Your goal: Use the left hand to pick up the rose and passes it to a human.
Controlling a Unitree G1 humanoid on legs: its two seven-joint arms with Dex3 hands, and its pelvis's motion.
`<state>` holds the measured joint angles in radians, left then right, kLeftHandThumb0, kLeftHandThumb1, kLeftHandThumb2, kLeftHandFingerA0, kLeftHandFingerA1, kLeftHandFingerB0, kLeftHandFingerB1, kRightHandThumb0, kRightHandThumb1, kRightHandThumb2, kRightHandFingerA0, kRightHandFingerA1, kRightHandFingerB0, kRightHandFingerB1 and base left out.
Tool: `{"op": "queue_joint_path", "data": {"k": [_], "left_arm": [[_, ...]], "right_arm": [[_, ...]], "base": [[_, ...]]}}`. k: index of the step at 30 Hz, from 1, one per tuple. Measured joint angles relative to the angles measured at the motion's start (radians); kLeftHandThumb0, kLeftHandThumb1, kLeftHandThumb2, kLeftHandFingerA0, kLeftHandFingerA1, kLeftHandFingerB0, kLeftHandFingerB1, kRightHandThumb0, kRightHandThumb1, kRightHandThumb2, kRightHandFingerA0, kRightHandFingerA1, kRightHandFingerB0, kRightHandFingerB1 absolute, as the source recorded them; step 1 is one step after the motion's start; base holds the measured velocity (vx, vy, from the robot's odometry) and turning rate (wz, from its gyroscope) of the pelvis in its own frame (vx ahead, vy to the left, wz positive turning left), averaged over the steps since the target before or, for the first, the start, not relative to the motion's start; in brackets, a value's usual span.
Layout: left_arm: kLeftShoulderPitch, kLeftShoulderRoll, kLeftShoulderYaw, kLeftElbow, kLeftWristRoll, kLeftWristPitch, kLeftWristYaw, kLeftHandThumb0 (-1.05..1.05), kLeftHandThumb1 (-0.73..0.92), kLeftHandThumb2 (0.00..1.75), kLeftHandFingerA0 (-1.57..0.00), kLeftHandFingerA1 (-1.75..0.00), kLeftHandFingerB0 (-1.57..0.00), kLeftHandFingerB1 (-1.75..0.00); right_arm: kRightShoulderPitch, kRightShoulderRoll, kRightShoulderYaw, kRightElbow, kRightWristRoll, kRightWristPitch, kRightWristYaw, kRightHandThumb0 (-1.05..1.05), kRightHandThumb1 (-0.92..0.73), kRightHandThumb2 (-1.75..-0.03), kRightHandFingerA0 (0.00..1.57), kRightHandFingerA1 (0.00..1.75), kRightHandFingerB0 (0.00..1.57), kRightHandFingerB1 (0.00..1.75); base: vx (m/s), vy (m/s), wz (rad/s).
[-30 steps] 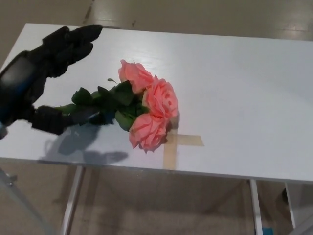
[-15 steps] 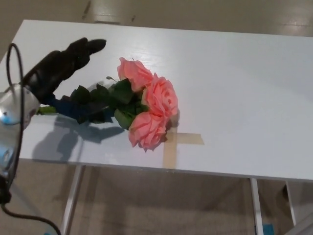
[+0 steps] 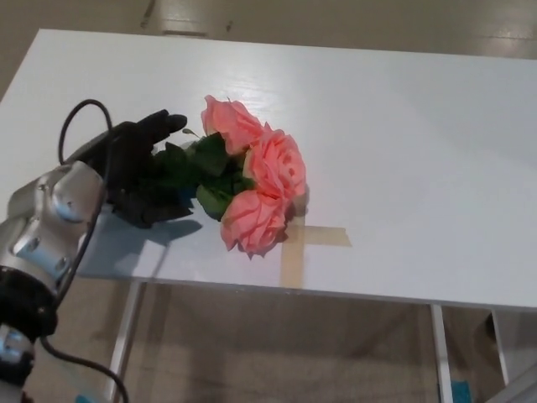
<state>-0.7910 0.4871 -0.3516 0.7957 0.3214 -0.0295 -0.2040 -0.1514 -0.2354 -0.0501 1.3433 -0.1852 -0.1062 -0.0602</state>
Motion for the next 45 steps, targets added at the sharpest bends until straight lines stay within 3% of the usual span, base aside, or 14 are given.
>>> {"op": "queue_joint_path", "data": {"k": [3, 4, 13, 15, 19, 20, 21, 23, 26, 27, 33, 34, 39, 45], "left_arm": [[-0.013, -0.011, -0.012, 0.022, 0.021, -0.001, 0.006, -0.61, 0.35, 0.80, 0.00, -0.18, 0.00, -0.24], [-0.017, -0.016, -0.017, 0.029, 0.027, -0.001, 0.007, -0.62, 0.35, 0.80, 0.00, -0.18, 0.00, -0.24], [-0.061, -0.058, -0.057, 0.086, 0.092, 0.001, 0.023, -0.63, 0.38, 0.81, -0.03, -0.19, -0.03, -0.23], [-0.071, -0.070, -0.063, 0.105, 0.103, 0.001, 0.028, -0.62, 0.39, 0.79, -0.04, -0.31, -0.03, -0.27], [-0.086, -0.089, -0.075, 0.144, 0.127, 0.001, 0.038, -0.62, 0.39, 0.79, -0.04, -0.31, -0.03, -0.27], [-0.088, -0.091, -0.076, 0.150, 0.132, 0.001, 0.041, -0.60, 0.41, 0.70, -0.27, -0.40, -0.11, -0.35], [-0.090, -0.093, -0.077, 0.154, 0.135, 0.001, 0.043, -0.60, 0.41, 0.70, -0.27, -0.40, -0.11, -0.35], [-0.103, -0.098, -0.096, 0.171, 0.148, -0.002, 0.050, -0.37, 0.60, 0.58, -0.83, -0.49, -0.31, -0.31], [-0.132, -0.105, -0.107, 0.194, 0.160, -0.013, 0.054, -0.37, 0.60, 0.58, -0.83, -0.49, -0.31, -0.31], [-0.138, -0.107, -0.108, 0.199, 0.164, -0.017, 0.055, -0.17, 0.75, 0.64, -1.13, -0.68, -0.62, -0.41], [-0.180, -0.120, -0.155, 0.222, 0.186, -0.005, 0.029, -0.15, 0.76, 0.63, -1.09, -0.57, -0.69, -0.43], [-0.182, -0.122, -0.159, 0.224, 0.189, -0.004, 0.027, -0.18, 0.75, 0.62, -0.79, -0.47, -0.62, -0.43], [-0.171, -0.125, -0.169, 0.224, 0.199, -0.004, 0.034, -0.25, 0.73, 0.63, -0.91, -0.52, -0.53, -0.39], [-0.148, -0.124, -0.162, 0.198, 0.211, -0.005, 0.055, -0.27, 0.74, 0.64, -0.96, -0.55, -0.58, -0.41]], "right_arm": [[0.001, 0.000, 0.000, 0.000, 0.000, -0.001, 0.000, -0.54, -0.51, -0.84, 0.57, 0.57, 0.44, 0.52], [0.001, 0.000, 0.000, 0.000, 0.000, -0.002, 0.001, -0.50, -0.63, -0.59, 0.65, 0.45, 0.50, 0.40], [0.000, 0.000, -0.001, -0.001, 0.000, -0.006, 0.002, -0.50, -0.63, -0.60, 0.67, 0.46, 0.53, 0.41], [0.000, 0.000, -0.001, -0.001, 0.000, -0.006, 0.002, -0.50, -0.63, -0.59, 0.68, 0.46, 0.54, 0.41], [-0.001, 0.000, -0.002, -0.001, 0.000, -0.007, 0.003, -0.50, -0.63, -0.59, 0.68, 0.46, 0.54, 0.41], [-0.001, 0.000, -0.002, -0.001, 0.000, -0.007, 0.003, -0.50, -0.63, -0.59, 0.69, 0.46, 0.54, 0.41], [-0.001, 0.000, -0.002, -0.001, 0.000, -0.007, 0.003, -0.50, -0.63, -0.59, 0.69, 0.46, 0.54, 0.41], [-0.001, 0.000, -0.001, -0.002, 0.000, -0.007, 0.004, -0.51, -0.63, -0.59, 0.68, 0.46, 0.54, 0.41], [-0.002, 0.000, 0.001, -0.002, 0.000, -0.007, 0.006, -0.51, -0.63, -0.59, 0.68, 0.46, 0.54, 0.41], [-0.002, 0.000, 0.002, -0.002, 0.000, -0.007, 0.006, -0.51, -0.63, -0.59, 0.67, 0.46, 0.55, 0.42], [-0.002, -0.005, 0.009, -0.002, -0.002, -0.007, 0.009, -0.51, -0.63, -0.59, 0.67, 0.46, 0.55, 0.42], [-0.002, -0.005, 0.009, -0.002, -0.002, -0.007, 0.010, -0.51, -0.63, -0.59, 0.68, 0.46, 0.58, 0.42], [-0.001, -0.007, 0.018, -0.003, -0.002, -0.008, 0.015, -0.50, -0.64, -0.59, 0.70, 0.47, 0.61, 0.44], [0.001, -0.007, 0.024, -0.003, -0.002, -0.009, 0.018, -0.50, -0.64, -0.59, 0.71, 0.47, 0.61, 0.44]], "base": [[0.00, 0.000, 0.00], [0.00, 0.000, 0.00], [0.00, 0.000, 0.00], [0.00, 0.000, 0.00], [0.00, 0.000, 0.00], [0.00, 0.000, 0.00], [0.00, 0.000, 0.00], [0.00, 0.000, 0.00], [0.00, 0.000, 0.00], [0.00, 0.000, 0.00], [0.00, 0.000, 0.00], [0.00, 0.000, 0.00], [0.00, 0.000, 0.00], [0.00, 0.000, 0.00]]}}
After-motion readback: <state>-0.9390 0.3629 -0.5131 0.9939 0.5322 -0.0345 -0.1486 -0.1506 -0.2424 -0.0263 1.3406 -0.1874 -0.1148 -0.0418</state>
